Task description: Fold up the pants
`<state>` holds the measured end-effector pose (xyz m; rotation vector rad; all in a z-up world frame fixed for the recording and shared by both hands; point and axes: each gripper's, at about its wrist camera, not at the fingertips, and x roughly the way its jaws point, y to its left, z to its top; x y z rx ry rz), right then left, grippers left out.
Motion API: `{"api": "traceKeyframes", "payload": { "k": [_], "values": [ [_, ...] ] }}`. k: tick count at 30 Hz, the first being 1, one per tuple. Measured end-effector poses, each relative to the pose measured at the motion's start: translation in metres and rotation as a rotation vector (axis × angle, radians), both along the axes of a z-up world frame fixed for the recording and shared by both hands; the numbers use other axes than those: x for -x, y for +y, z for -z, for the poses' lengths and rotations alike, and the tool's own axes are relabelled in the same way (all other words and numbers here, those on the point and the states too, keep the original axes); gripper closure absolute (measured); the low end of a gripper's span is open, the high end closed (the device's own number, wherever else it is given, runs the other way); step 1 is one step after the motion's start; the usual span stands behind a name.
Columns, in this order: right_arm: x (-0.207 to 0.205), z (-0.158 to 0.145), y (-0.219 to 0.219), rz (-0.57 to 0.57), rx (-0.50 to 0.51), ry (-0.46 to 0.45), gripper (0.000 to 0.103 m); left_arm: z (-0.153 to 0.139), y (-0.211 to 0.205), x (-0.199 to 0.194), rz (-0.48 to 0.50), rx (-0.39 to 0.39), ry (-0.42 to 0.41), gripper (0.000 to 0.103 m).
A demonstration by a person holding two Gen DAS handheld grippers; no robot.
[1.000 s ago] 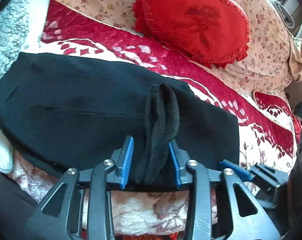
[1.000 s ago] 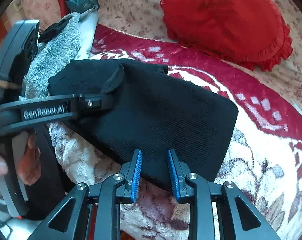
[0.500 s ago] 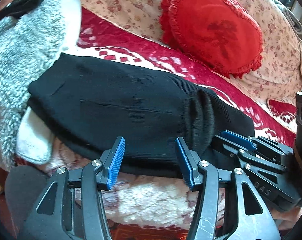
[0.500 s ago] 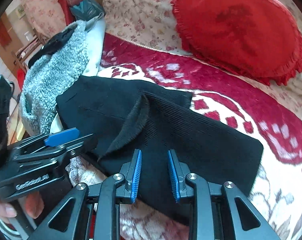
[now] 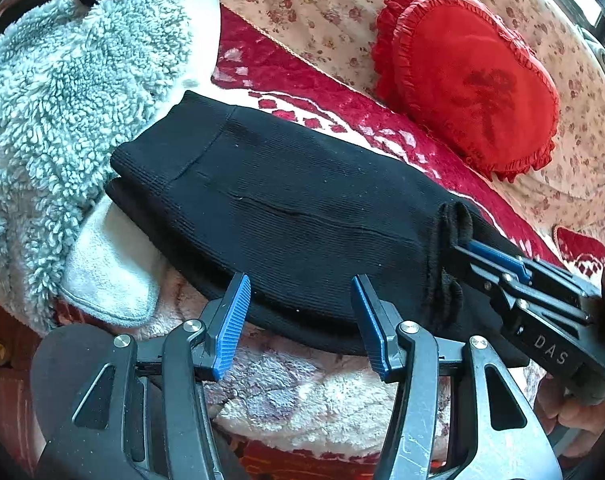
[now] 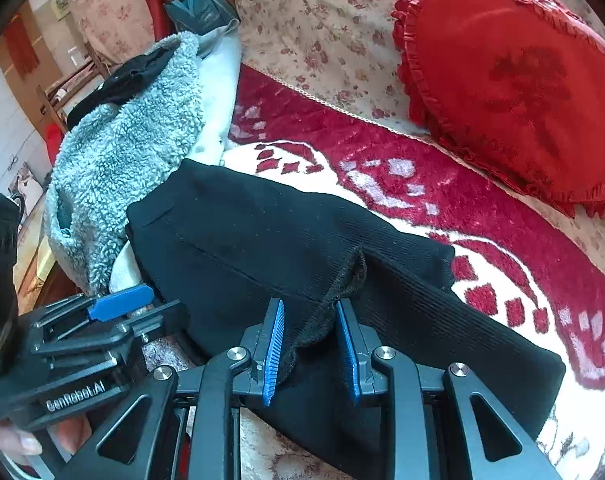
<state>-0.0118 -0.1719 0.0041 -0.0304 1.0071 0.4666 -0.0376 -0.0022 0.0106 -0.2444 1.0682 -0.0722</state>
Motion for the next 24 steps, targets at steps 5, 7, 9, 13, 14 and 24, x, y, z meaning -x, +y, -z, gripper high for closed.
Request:
{"api": "traceKeyframes", "payload": {
  "k": [5,7,9,13,14,24],
  "values": [
    [0.001,0.016,-0.003,0.000,0.017,0.032,0.077,0.003,-0.002,-0.001,0.002,0.009,0.011,0.047],
    [0.001,0.013,-0.001,-0.001,0.021,0.031,0.077,0.002,-0.001,-0.001,0.000,0.009,0.014,0.047],
    [0.000,0.006,0.001,-0.010,0.009,0.024,0.077,0.001,0.003,-0.001,-0.009,0.026,0.021,0.047],
    [-0.007,-0.008,0.012,-0.042,-0.040,-0.003,0.070,-0.005,0.024,0.002,-0.066,0.080,0.012,0.033],
    [-0.010,-0.010,0.017,-0.053,-0.050,-0.005,0.066,-0.006,0.030,0.002,-0.085,0.096,0.009,0.029],
    [-0.047,0.004,0.074,-0.141,-0.066,0.046,0.064,0.007,0.066,-0.002,-0.203,0.120,0.061,0.029]
  ]
}}
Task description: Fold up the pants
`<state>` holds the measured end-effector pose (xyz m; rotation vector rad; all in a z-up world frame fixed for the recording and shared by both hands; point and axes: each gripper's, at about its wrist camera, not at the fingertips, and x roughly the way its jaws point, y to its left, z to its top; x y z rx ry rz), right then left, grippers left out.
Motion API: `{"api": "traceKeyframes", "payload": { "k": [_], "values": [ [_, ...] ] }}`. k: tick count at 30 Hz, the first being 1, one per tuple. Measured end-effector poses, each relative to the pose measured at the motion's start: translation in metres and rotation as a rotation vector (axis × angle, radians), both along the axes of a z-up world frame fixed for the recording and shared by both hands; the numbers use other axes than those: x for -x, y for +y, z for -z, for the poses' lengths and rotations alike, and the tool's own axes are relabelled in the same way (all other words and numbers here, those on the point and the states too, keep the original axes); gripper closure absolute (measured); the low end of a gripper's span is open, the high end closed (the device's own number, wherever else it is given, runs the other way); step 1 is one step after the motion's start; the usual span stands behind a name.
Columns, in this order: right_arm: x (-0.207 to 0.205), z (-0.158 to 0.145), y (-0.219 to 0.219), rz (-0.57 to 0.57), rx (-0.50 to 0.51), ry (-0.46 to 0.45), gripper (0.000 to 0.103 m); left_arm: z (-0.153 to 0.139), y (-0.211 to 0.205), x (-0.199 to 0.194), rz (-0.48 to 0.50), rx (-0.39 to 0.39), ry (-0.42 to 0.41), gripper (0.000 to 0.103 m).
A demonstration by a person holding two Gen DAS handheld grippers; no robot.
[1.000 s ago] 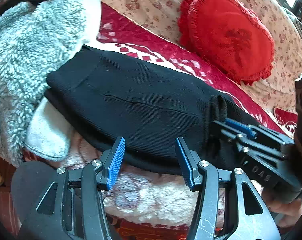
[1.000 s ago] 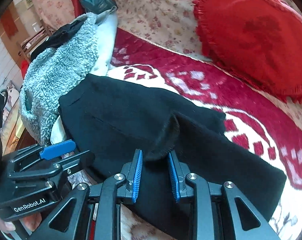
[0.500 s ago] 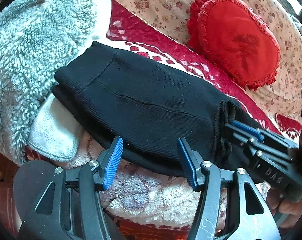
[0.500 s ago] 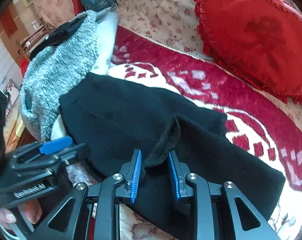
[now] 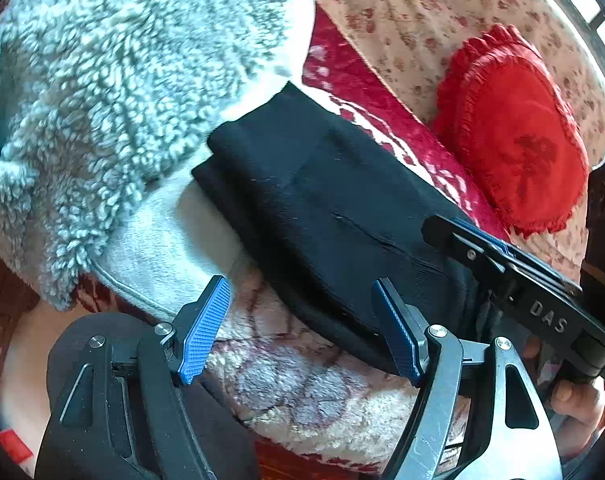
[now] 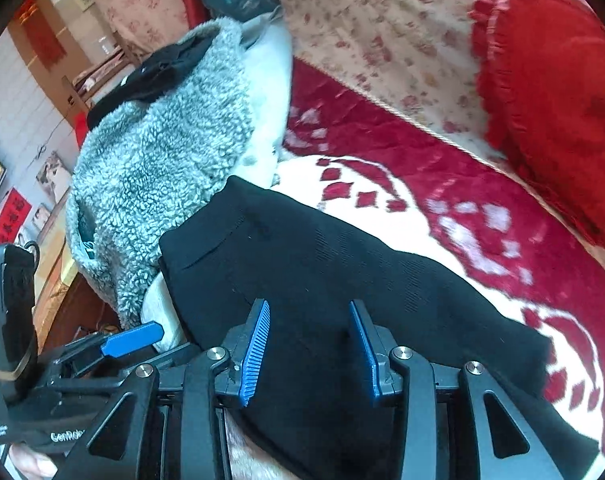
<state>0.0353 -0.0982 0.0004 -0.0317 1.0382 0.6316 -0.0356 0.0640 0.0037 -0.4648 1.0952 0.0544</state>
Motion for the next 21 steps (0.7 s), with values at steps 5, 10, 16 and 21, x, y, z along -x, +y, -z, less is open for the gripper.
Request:
{"api": "traceKeyframes", "payload": {
  "k": [5,10,16,21],
  "values": [
    [-0.016,0.004,0.019,-0.027,0.036,-0.006,0.062,0.008,0.007,0.001,-0.031,0.019,0.029,0.029],
    [-0.035,0.006,0.031,-0.038,0.037,0.000,0.060,0.013,0.015,-0.002,-0.059,0.021,0.041,0.029],
    [-0.061,0.010,0.060,-0.088,0.040,0.006,0.056,0.018,0.020,-0.010,-0.072,0.015,0.049,0.027],
    [-0.080,0.019,0.088,-0.157,0.068,0.003,0.055,0.022,0.021,-0.017,-0.094,0.036,0.043,0.021]
  ]
}}
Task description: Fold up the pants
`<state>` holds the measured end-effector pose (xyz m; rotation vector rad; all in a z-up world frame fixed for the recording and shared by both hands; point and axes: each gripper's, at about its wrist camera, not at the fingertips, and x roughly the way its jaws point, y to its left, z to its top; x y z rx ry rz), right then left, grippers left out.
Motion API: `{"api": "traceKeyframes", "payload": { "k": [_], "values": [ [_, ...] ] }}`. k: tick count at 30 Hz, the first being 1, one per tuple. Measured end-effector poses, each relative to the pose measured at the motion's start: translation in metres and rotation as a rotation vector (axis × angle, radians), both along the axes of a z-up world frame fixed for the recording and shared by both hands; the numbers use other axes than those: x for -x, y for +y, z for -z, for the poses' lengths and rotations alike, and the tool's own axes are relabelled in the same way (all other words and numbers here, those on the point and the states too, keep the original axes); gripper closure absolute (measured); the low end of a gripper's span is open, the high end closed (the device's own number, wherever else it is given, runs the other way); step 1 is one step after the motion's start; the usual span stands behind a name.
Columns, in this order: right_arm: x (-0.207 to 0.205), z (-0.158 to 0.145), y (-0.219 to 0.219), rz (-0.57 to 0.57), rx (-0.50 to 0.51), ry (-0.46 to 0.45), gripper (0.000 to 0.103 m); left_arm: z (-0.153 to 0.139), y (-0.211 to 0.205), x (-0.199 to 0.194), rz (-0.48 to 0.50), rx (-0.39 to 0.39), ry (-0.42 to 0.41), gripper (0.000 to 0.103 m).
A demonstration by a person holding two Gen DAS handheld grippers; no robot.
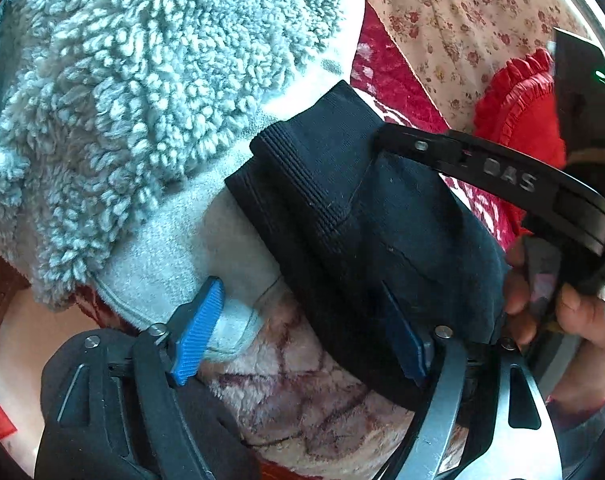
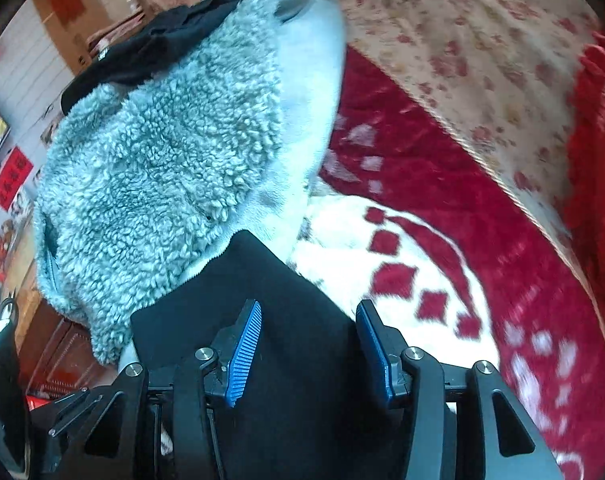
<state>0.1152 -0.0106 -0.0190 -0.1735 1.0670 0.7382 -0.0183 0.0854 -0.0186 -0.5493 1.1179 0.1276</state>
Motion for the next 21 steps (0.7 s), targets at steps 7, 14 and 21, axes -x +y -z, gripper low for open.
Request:
{"api": "traceKeyframes", "payload": {
  "k": [7,14,21],
  "values": [
    [-0.018,0.019,0.002,0.012,-0.117,0.112,0.066,0.001,-0.002,-0.010,-0.034,0.026,-0.070,0.020],
    [-0.007,0.002,-0.020,0.041,-0.194,0.071,0.091,-0.030,-0.011,-0.005,0.019,-0.005,-0.224,0.087],
    [0.020,-0.053,-0.094,0.164,-0.348,-0.014,0.092,-0.081,-0.078,0.022,0.275,-0.096,-0.437,0.088]
  ]
}}
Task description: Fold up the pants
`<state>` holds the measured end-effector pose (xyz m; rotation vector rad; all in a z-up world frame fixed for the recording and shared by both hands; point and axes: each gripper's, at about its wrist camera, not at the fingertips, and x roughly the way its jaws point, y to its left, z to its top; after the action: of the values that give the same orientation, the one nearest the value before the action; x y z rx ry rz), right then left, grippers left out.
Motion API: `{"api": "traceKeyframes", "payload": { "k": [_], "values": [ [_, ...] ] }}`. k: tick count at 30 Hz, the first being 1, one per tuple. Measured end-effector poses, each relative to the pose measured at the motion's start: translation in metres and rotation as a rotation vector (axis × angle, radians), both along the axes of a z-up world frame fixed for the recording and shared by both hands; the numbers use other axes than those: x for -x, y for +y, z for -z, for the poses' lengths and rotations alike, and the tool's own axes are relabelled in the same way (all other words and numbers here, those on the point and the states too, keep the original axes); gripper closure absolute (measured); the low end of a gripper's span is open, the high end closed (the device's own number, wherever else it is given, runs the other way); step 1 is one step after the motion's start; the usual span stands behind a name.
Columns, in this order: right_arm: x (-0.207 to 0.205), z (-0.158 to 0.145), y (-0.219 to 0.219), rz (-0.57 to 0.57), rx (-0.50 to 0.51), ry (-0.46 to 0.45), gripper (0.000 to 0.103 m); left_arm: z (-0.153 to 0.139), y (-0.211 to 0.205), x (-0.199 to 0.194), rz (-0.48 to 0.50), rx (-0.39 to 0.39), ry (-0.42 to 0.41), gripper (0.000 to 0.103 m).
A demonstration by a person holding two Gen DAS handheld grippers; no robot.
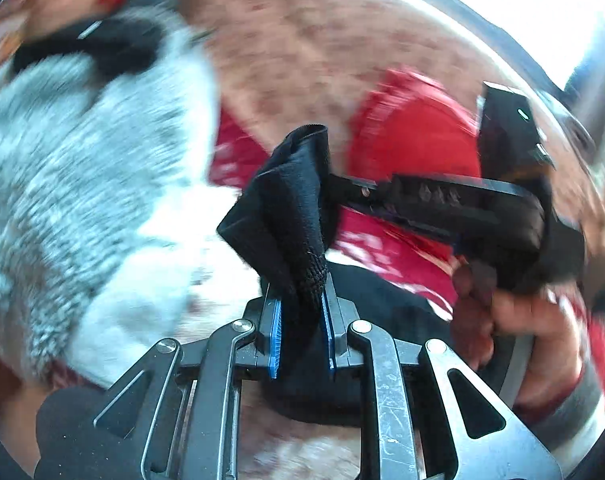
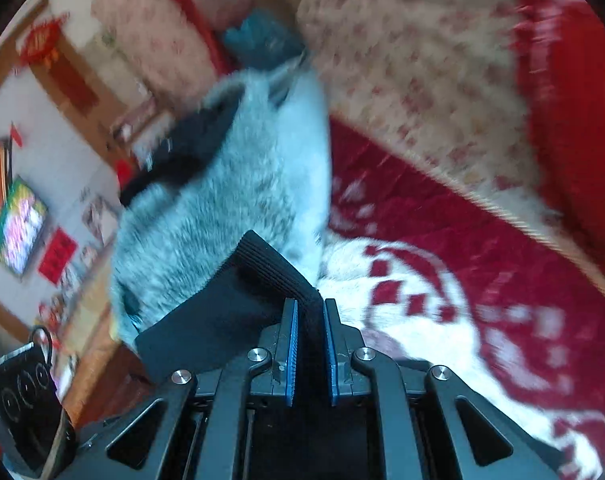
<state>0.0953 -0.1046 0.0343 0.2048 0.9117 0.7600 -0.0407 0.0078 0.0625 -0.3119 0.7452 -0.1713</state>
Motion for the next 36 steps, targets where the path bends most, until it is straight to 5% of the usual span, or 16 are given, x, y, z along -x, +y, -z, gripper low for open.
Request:
{"api": "traceKeyframes", "payload": {
  "k": [2,4,5,9,13,19,20,22,23,25,30,32,36],
  "values": [
    [0.008,-0.009,-0.042,0.113,-0.028,-0.009,0.090,0.003,-0.028,0.007,0.087,-0.037,-0.003,0.088],
    [0.020,-0.010,-0.080,0.197,-0.066,0.010,0.077,0.016,-0.054,0.010,0.153,-0.084,0.017,0.088],
    [0.026,-0.008,-0.101,0.243,-0.090,0.034,0.062,0.026,-0.066,0.011,0.183,-0.107,0.041,0.088],
    [0.054,0.008,-0.162,0.365,-0.230,0.145,0.054,0.043,-0.085,0.007,0.210,-0.152,0.088,0.088],
    [0.073,0.018,-0.166,0.349,-0.284,0.207,0.053,0.040,-0.084,0.009,0.204,-0.166,0.081,0.088],
    [0.073,0.023,-0.118,0.247,-0.267,0.244,0.052,0.045,-0.092,0.028,0.207,-0.222,0.073,0.088],
    [0.072,0.025,-0.106,0.230,-0.238,0.249,0.053,0.044,-0.091,0.029,0.209,-0.223,0.076,0.088],
    [0.071,0.034,-0.092,0.216,-0.172,0.265,0.084,0.039,-0.085,0.032,0.217,-0.228,0.096,0.088],
    [0.072,0.037,-0.089,0.219,-0.140,0.256,0.089,0.036,-0.081,0.034,0.232,-0.214,0.100,0.086],
    [0.076,0.034,-0.093,0.220,-0.144,0.232,0.091,0.023,-0.068,0.044,0.284,-0.156,0.086,0.082],
    [0.103,0.001,-0.129,0.232,-0.136,0.123,0.092,-0.016,-0.057,0.063,0.303,-0.167,-0.017,0.063],
    [0.115,-0.011,-0.147,0.247,-0.115,0.092,0.092,-0.019,-0.059,0.060,0.304,-0.153,-0.021,0.050],
    [0.136,-0.011,-0.188,0.327,0.023,0.079,0.092,-0.001,-0.074,0.041,0.298,-0.164,0.047,0.050]
  ]
}}
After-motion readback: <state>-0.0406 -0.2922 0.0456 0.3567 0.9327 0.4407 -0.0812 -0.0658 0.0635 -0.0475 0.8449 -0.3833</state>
